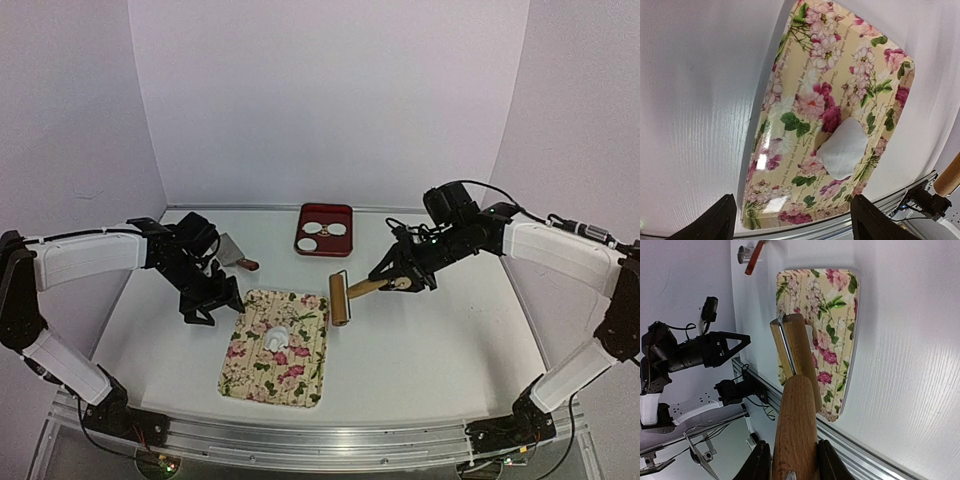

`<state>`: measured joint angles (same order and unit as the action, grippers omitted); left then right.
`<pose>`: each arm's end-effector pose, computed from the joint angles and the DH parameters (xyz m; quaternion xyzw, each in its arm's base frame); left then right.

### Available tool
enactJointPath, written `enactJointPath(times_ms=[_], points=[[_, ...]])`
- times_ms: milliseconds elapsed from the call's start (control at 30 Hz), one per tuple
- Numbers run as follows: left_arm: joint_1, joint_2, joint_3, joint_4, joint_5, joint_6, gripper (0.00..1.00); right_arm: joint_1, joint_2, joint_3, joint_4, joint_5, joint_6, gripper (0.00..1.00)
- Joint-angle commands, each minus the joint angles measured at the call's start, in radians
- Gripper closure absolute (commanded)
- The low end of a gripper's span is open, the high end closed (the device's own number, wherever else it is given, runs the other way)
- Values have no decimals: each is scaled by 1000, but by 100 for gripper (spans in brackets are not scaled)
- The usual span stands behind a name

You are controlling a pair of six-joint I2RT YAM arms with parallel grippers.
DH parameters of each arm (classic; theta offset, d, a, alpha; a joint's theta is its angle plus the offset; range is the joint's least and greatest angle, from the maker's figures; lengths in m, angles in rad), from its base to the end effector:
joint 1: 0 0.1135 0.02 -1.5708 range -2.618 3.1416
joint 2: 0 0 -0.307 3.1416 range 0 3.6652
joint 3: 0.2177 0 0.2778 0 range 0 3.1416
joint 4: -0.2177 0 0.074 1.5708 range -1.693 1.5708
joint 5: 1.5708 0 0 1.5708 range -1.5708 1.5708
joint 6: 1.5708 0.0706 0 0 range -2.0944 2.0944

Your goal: Roll out the dumpling wrappers from the dough

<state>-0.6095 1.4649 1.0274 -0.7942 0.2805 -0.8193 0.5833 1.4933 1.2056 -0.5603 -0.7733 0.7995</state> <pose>0.2396 -0.1911 0.2244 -0.0787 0.9731 -0.2136 0.0360 0.2697 0.2371 0.3068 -0.0391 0.8757 0.4805 0.0274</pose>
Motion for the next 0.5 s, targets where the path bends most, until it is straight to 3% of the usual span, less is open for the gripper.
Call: enactJointPath(times_ms=[0, 267, 467], points=[[10, -19, -30, 5, 43, 80, 20, 75, 29, 111, -58, 83, 96, 100], [16, 57, -46, 96, 70, 211, 17, 196, 129, 248, -125, 168, 164, 100], [42, 174, 14, 84, 35, 324, 26, 269, 246, 381, -125, 210, 207, 100]])
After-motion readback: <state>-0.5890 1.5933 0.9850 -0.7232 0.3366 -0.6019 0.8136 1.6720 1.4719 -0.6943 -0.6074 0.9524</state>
